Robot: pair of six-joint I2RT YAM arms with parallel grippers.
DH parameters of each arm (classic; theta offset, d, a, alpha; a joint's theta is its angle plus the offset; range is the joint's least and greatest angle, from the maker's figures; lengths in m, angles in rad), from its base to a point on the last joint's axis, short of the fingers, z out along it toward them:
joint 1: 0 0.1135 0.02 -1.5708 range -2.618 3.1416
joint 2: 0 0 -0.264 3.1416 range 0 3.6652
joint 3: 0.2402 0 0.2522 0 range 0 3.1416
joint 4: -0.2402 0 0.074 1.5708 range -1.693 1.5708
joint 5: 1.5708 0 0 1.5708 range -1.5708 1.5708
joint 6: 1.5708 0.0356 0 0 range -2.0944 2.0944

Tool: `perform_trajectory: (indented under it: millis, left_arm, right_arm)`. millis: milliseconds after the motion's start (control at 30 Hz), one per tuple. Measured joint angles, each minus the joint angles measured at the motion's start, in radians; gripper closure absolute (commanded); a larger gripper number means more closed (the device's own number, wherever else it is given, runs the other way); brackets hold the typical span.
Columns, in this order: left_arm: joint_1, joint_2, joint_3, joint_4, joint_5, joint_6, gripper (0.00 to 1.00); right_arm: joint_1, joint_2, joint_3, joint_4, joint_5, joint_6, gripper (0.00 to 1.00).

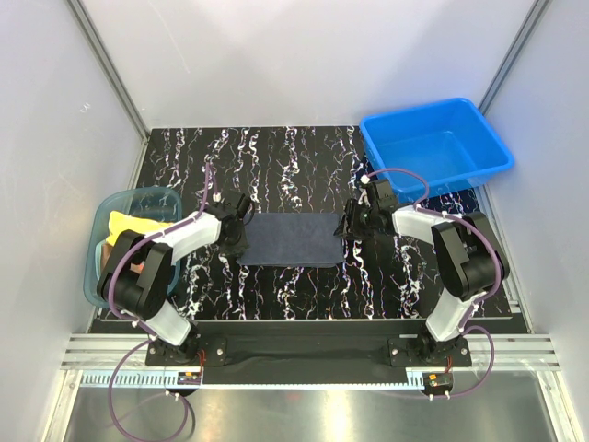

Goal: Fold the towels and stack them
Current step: Neatly place the folded towel into the bin

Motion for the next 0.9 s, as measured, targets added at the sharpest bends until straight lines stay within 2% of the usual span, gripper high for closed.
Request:
perform_trajectory:
  millis: [333,567,667,767,800,867,900]
  left_arm:
    - [0.000,0.000,0.000,0.000,0.000,-0.001,1.00]
    - [0.000,0.001,-0.001,0.001,0.000,-0.004,1.00]
    - [0.000,0.000,-0.005,0.007,-0.001,-0.008,1.00]
    - [0.000,-0.007,-0.013,0.015,-0.002,-0.011,1.00]
    - [0.000,-0.009,-0.015,0.016,-0.003,-0.012,1.00]
    - [0.000,-0.010,-0.018,0.021,-0.002,-0.013,1.00]
    - [0.000,-0.014,-0.023,0.027,0.000,-0.014,1.00]
  right_arm:
    - [0.029,0.035,0.013,0.057,-0.004,0.022,0.53]
    - [0.050,0.056,0.016,0.095,0.009,0.046,0.67]
    - [0.050,0.061,0.011,0.111,0.010,0.060,0.70]
    - [0.050,0.059,-0.019,0.158,0.006,0.078,0.83]
    - [0.050,0.058,-0.029,0.172,0.005,0.083,0.93]
    - [0.050,0.057,-0.037,0.186,0.004,0.087,1.00]
    - [0.050,0.057,-0.037,0.187,0.005,0.087,1.00]
